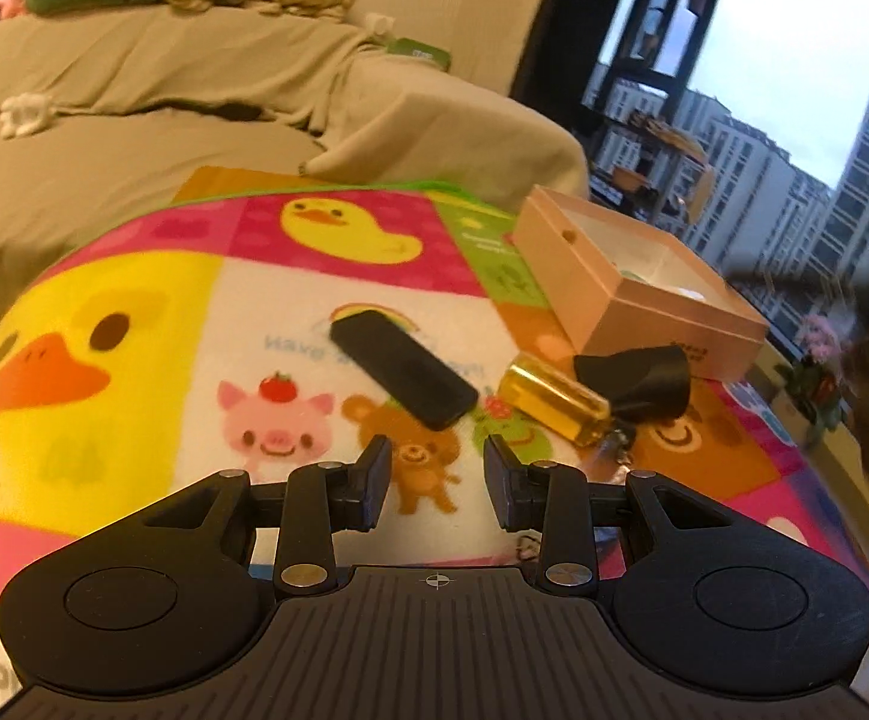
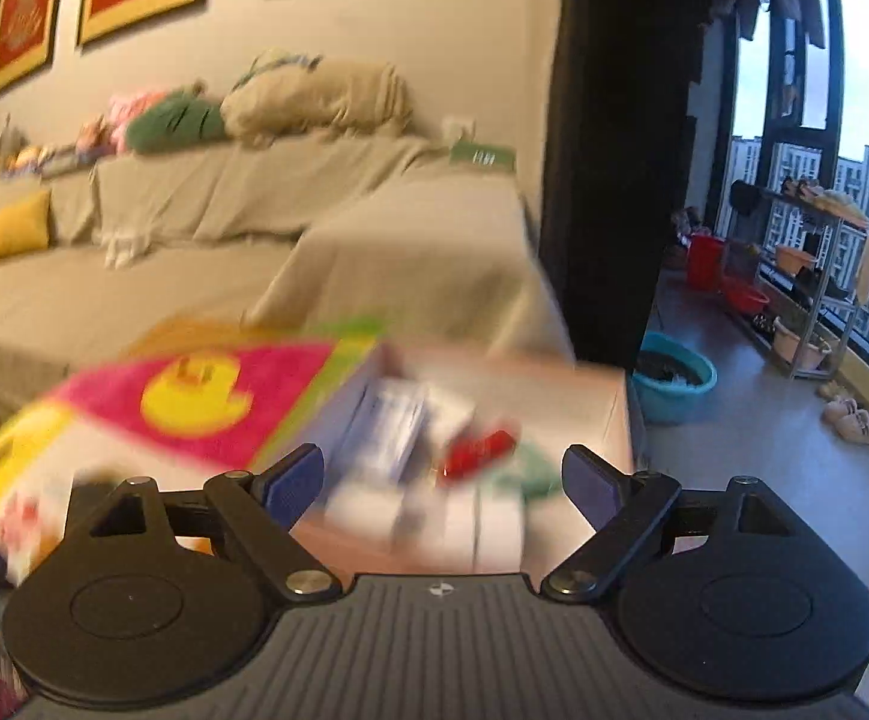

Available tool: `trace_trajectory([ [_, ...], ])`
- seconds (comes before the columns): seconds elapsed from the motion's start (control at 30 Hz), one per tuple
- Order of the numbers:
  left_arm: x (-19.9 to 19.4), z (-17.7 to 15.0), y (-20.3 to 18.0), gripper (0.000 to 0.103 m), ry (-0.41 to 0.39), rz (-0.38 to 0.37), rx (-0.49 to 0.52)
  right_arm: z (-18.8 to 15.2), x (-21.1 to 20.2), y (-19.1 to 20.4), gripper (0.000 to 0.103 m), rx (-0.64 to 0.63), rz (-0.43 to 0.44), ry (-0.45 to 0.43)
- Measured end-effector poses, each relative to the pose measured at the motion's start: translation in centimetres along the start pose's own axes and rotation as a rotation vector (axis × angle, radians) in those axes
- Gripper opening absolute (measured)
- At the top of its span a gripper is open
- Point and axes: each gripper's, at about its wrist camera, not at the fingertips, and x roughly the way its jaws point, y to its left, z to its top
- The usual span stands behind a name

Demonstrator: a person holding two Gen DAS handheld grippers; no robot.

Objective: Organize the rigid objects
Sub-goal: 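Lower the red lighter into the pink box and open the right tool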

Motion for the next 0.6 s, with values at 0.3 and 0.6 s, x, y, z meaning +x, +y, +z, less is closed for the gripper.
trace_trajectory([
  [0.3, 2.1, 2.0, 0.8, 0.037, -0.018, 0.087, -0.156, -9.2, -0.7, 3.2, 0.087, 0.001, 0.057, 0.183],
  [0.6, 4.2, 3.1, -3.1, 0.037, 0.09, -0.082, -0.07, -9.2, -0.3, 2.5, 0.091, 0.033, 0.074, 0.212],
])
